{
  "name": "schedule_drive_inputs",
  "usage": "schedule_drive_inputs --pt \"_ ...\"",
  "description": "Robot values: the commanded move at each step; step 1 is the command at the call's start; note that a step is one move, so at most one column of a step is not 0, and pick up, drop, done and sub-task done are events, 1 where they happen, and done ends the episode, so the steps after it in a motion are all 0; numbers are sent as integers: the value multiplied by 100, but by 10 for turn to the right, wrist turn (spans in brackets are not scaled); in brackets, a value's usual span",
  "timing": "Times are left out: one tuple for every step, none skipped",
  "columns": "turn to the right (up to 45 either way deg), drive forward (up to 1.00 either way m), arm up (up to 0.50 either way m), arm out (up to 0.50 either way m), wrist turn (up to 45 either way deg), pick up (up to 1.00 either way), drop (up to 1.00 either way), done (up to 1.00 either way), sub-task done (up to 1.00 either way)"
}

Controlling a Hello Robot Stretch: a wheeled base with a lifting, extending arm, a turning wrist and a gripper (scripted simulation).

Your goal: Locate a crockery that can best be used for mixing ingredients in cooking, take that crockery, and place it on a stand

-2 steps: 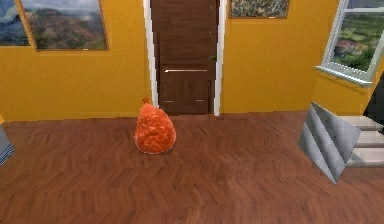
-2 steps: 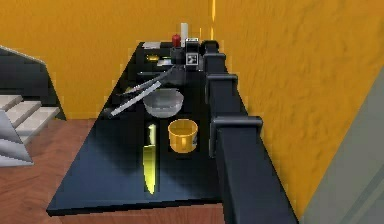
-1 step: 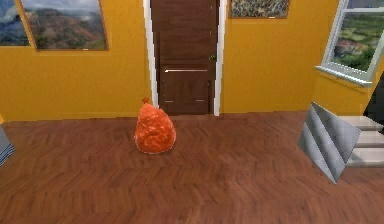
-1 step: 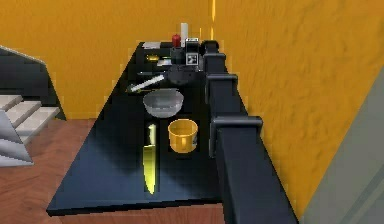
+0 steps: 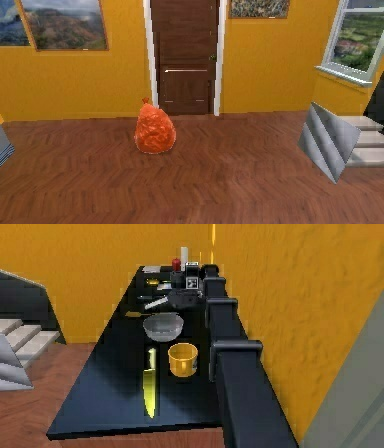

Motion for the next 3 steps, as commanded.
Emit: schedule_drive_inputs --pt "0 0 -12 0 0 0 0 0 0" --pt "0 0 0 0 0 100 0 0 0" --pt "0 0 10 0 0 0 0 0 0"
